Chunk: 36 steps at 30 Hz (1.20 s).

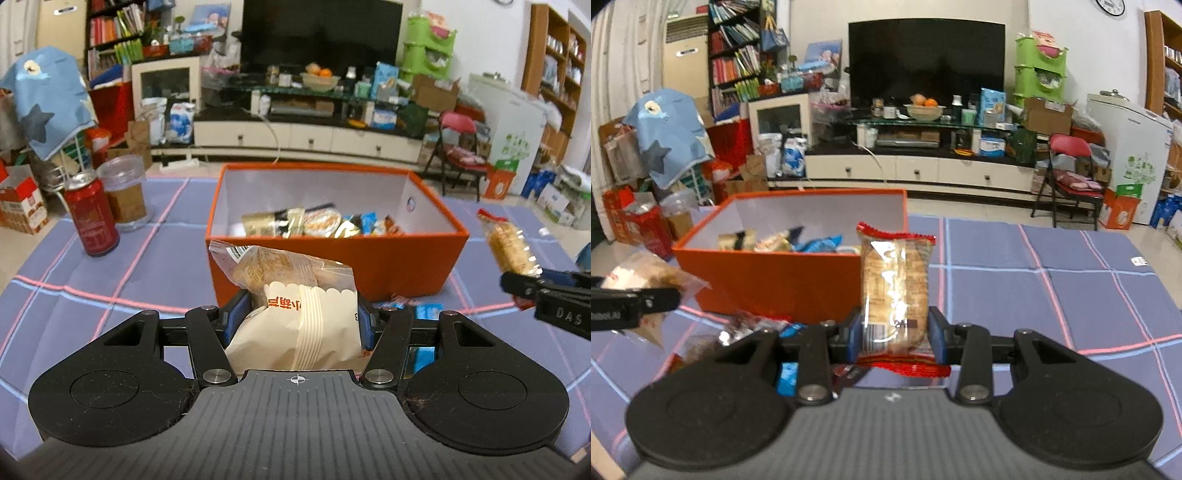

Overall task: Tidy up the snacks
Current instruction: 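Carry both items over the orange box and open both tools to release them, then grasp the blue wafer packet with the right tool while the left tool grasps the chip packet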

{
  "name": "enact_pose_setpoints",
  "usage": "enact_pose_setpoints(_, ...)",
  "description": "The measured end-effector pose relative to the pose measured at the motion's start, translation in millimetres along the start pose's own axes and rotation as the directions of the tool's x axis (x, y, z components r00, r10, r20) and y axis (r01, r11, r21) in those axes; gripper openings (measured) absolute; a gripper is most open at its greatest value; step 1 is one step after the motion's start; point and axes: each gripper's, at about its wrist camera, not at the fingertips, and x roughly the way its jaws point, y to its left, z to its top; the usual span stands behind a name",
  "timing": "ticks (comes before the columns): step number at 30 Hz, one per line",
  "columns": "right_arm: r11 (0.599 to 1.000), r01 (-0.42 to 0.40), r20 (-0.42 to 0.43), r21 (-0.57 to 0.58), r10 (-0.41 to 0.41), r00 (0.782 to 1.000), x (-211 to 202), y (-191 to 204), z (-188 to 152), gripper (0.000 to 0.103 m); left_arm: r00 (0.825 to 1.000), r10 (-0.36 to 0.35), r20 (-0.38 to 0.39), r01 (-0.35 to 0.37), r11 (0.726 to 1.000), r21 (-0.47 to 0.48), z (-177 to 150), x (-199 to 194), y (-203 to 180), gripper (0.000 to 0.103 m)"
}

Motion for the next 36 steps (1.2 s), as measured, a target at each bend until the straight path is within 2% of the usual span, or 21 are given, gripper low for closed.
enact_pose_setpoints(6, 0.996, -0.078, 0.028, 0.042, 0.077, 0.997, 8, 0, 35, 0.041, 0.998, -0.035, 0.054, 0.036, 0.999, -0.018, 37, 2, 6, 0.026)
enact_pose_setpoints(13, 0.996, -0.093, 0.055, 0.015, 0.092, 0.994, 49, 11, 71, 0.041, 0.993, -0.048, 0.104, 0.047, 0.999, 0.017, 90, 47, -3, 0.026)
enact_pose_setpoints(17, 0.995, -0.093, 0.037, 0.024, 0.092, 0.995, 91, 14, 86, 0.041, 0.997, -0.058, 0.055, 0.056, 0.998, 0.043, 111, 102, -17, 0.027)
enact_pose_setpoints(19, 0.994, -0.102, -0.002, 0.042, 0.102, 0.995, 113, 14, 90, 0.048, 0.998, -0.062, 0.010, 0.061, 0.996, 0.060, 114, 123, -18, 0.032)
enact_pose_setpoints(21, 0.991, -0.108, -0.022, 0.075, 0.110, 0.994, 114, 8, 90, 0.053, 0.998, -0.060, 0.000, 0.060, 0.997, 0.049, 109, 120, -13, 0.033)
enact_pose_setpoints(23, 0.991, -0.109, 0.007, 0.075, 0.109, 0.994, 96, 5, 87, 0.058, 0.995, -0.089, 0.048, 0.088, 0.996, 0.026, 98, 96, -2, 0.052)
enact_pose_setpoints(25, 0.991, -0.104, 0.032, 0.084, 0.101, 0.994, 65, 1, 78, 0.064, 0.993, -0.079, 0.083, 0.080, 0.997, -0.001, 85, 70, 11, 0.059)
enact_pose_setpoints(27, 0.987, -0.107, 0.041, 0.119, 0.102, 0.994, 38, -2, 63, 0.067, 0.994, -0.055, 0.091, 0.059, 0.997, -0.046, 70, 46, 27, 0.060)
enact_pose_setpoints(31, 0.980, -0.085, -0.006, 0.180, 0.087, 0.996, -1, 2, 20, 0.069, 0.998, -0.012, 0.065, 0.022, 0.988, -0.154, 30, 4, 54, 0.065)
enact_pose_setpoints(36, 0.977, -0.052, -0.087, 0.207, 0.072, 0.994, -9, 18, -19, 0.071, 1.000, 0.007, -0.018, -0.010, 0.976, -0.217, -17, -6, 64, 0.067)
